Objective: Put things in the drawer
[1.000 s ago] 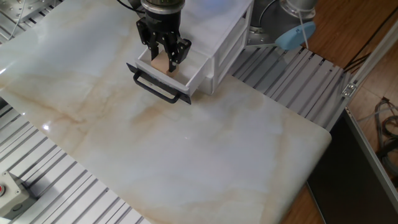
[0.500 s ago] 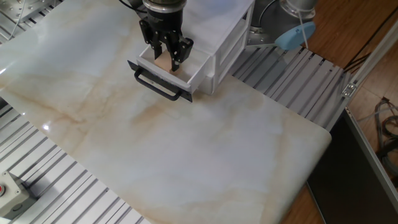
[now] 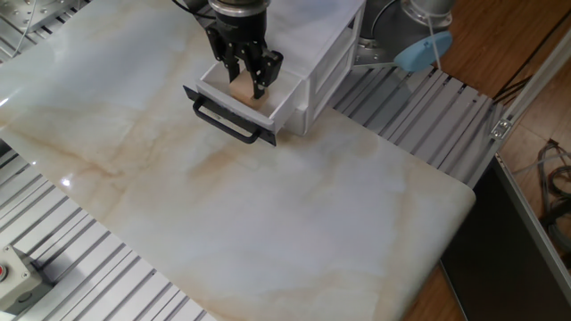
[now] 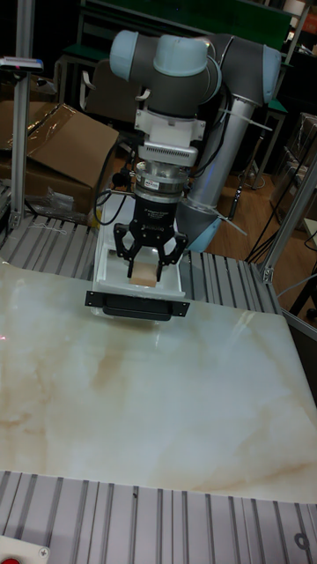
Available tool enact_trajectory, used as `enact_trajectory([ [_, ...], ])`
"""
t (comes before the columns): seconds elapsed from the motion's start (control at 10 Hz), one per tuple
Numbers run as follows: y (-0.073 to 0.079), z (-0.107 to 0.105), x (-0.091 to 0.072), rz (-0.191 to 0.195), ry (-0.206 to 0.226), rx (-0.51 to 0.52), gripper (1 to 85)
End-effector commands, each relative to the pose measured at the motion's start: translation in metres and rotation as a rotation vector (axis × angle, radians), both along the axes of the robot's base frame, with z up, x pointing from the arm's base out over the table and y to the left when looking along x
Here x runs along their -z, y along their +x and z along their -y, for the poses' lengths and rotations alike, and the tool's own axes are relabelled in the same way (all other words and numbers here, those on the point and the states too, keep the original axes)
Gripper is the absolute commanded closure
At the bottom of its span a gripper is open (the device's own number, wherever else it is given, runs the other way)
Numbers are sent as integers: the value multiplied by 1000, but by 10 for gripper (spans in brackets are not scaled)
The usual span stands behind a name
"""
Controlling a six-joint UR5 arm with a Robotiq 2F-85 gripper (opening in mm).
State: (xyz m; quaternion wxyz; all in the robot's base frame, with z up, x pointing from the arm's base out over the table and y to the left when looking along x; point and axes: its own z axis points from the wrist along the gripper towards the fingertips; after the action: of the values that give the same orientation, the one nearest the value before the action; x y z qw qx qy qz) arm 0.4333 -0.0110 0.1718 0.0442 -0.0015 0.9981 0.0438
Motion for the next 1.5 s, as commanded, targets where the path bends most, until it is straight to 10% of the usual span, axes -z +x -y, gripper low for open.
enact_trajectory([
  [0.0, -3, -5, -1, -9, 27, -11, 323],
  [1.4, -2, 0, -4, 5, 16, -16, 307],
])
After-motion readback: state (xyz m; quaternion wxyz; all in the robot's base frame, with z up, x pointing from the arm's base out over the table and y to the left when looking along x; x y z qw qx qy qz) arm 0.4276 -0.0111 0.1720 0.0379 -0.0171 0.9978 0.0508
